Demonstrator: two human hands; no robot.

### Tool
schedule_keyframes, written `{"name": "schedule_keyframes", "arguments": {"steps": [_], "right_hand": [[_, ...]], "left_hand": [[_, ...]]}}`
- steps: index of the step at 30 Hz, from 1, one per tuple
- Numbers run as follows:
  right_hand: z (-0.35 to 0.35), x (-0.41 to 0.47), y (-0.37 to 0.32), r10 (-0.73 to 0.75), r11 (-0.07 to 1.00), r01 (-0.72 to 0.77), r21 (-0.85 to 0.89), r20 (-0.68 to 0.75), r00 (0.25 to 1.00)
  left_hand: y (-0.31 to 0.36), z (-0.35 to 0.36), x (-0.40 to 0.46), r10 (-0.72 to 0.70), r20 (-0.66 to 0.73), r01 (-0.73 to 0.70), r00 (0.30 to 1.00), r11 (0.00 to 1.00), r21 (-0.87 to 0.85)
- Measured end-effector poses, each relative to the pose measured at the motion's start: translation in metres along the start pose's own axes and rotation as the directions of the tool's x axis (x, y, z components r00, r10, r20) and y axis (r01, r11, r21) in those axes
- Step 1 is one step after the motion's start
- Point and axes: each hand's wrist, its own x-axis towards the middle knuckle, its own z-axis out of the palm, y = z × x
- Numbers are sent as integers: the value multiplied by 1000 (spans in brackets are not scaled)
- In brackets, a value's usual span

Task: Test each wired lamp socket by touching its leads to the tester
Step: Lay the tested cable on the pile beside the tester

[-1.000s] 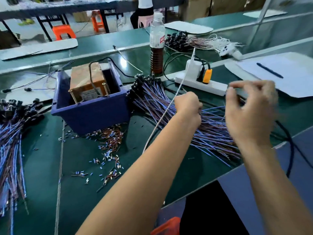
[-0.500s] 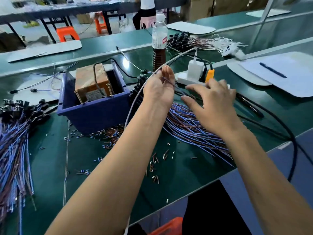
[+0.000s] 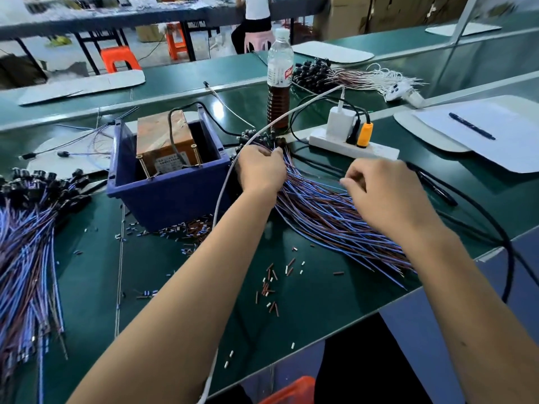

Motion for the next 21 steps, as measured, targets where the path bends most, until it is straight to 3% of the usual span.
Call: {"name": "schedule_keyframes", "arguments": {"steps": [2, 5, 8, 12, 16, 18, 21], "right_hand": [[8, -3, 1, 22, 997, -16, -73, 80, 997], [22, -8, 0, 20, 995, -11, -100, 94, 995], [27, -11, 0, 44, 999, -44, -33, 15, 999], [27, -14, -14, 5, 993, 8, 119, -108, 994], [30, -16, -56, -157, 938, 228, 262, -266, 951], [36, -16, -87, -261, 884, 342, 320, -270, 927], [56, -22, -144, -458, 785, 477, 395, -148, 876]], "left_hand": [[-13, -1, 2, 162, 5, -150, 987, 905, 398], [-23, -2, 2, 257, 49, -235, 965, 771, 592], [-24, -5, -4, 296, 73, -283, 952, 769, 574], [-16, -29, -23, 264, 272, -358, 926, 842, 403], [-6, -92, -43, 46, 556, -192, 830, 959, 207], [-6, -130, -50, -3, 600, -182, 800, 952, 248], [-16, -194, -57, -51, 529, -134, 847, 943, 306]]}}
